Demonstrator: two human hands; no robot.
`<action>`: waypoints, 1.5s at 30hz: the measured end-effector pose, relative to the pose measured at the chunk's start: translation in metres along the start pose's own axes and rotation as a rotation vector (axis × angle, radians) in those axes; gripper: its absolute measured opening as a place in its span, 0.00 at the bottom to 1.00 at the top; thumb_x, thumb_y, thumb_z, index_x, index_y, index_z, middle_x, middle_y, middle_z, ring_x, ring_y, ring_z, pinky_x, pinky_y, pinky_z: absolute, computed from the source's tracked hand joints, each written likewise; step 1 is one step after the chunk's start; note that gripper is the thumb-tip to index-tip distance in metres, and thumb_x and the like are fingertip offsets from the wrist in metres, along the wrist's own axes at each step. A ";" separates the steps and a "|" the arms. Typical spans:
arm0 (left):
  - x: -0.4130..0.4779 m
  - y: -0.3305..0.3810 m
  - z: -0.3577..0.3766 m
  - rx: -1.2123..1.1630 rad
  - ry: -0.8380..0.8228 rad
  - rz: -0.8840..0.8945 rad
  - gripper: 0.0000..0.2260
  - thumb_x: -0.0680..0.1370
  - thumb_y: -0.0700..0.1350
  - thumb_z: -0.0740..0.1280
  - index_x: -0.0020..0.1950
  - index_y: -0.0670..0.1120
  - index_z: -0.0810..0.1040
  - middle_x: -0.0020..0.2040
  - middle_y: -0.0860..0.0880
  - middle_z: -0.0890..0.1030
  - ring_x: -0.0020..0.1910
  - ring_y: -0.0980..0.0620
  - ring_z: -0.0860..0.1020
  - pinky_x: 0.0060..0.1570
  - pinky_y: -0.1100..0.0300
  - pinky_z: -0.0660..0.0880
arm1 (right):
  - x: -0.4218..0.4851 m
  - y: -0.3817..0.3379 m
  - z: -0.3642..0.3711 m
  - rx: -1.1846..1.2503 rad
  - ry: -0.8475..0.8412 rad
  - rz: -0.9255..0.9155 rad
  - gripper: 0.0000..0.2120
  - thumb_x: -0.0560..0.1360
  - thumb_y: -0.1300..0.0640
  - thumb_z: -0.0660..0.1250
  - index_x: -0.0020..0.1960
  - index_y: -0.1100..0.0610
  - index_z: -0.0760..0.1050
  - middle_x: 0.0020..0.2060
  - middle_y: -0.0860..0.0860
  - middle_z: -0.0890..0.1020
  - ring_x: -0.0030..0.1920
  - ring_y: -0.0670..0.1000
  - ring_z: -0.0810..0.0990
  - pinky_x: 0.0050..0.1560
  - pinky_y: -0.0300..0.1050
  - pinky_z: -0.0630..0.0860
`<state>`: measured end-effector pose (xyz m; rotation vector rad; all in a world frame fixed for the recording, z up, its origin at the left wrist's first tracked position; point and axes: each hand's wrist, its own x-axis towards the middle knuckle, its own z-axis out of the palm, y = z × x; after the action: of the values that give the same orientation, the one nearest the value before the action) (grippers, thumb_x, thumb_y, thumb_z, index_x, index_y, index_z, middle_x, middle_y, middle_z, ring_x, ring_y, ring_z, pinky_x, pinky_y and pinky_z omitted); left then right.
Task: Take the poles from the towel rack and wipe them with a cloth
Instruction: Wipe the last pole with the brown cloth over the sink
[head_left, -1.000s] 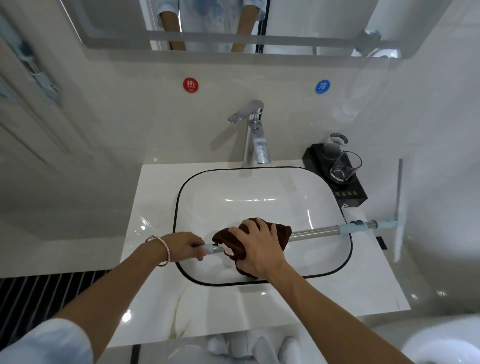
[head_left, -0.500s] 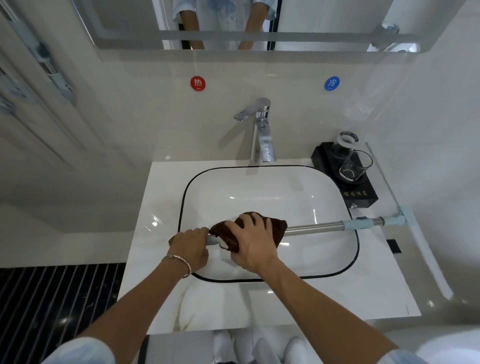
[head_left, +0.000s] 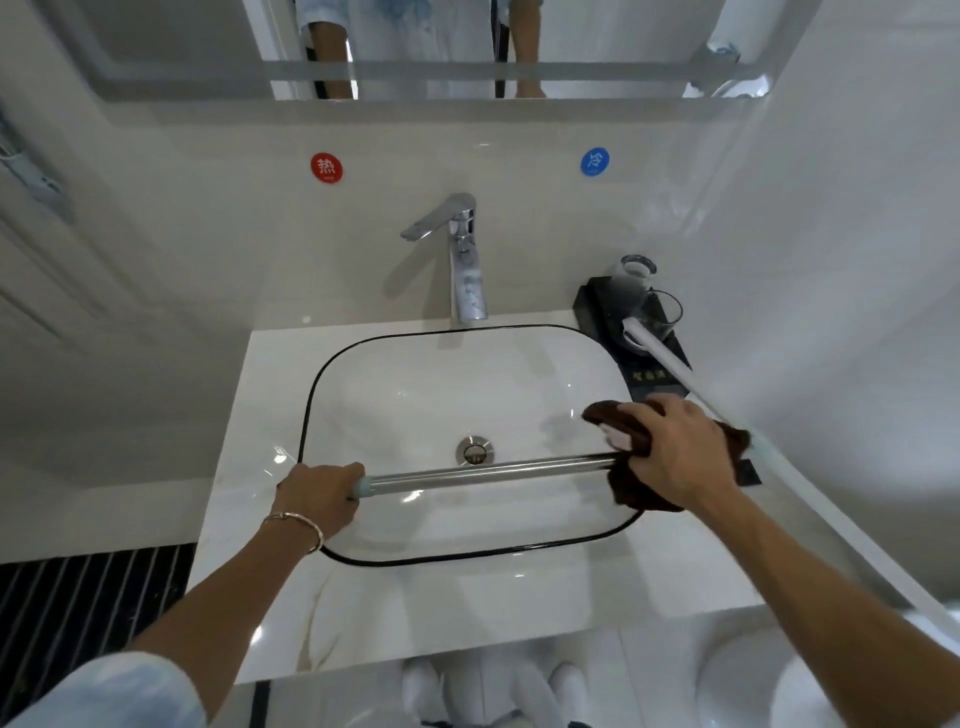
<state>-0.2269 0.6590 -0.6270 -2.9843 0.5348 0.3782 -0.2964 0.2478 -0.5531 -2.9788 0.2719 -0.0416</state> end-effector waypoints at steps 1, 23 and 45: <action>-0.001 0.002 -0.001 0.011 -0.007 0.002 0.07 0.76 0.47 0.58 0.52 0.52 0.72 0.42 0.52 0.80 0.43 0.48 0.79 0.40 0.59 0.67 | 0.001 0.018 -0.002 0.031 0.003 0.064 0.24 0.66 0.45 0.67 0.62 0.45 0.76 0.58 0.53 0.77 0.57 0.62 0.75 0.58 0.59 0.73; -0.004 0.019 -0.013 0.014 -0.148 -0.078 0.08 0.74 0.47 0.59 0.49 0.52 0.77 0.46 0.51 0.81 0.46 0.49 0.79 0.42 0.60 0.72 | -0.022 -0.085 0.057 0.207 0.072 -0.282 0.22 0.64 0.45 0.60 0.53 0.51 0.80 0.52 0.54 0.80 0.55 0.64 0.76 0.54 0.63 0.72; -0.004 0.003 -0.013 -0.217 -0.078 -0.025 0.20 0.76 0.48 0.63 0.67 0.48 0.65 0.49 0.45 0.81 0.41 0.47 0.76 0.41 0.58 0.71 | -0.022 -0.178 0.076 0.087 -0.048 -0.393 0.30 0.55 0.51 0.75 0.57 0.46 0.76 0.52 0.50 0.79 0.54 0.59 0.78 0.53 0.58 0.74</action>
<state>-0.2287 0.6555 -0.6139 -3.1620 0.4773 0.5826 -0.2834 0.4362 -0.6011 -2.8918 -0.3148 -0.0252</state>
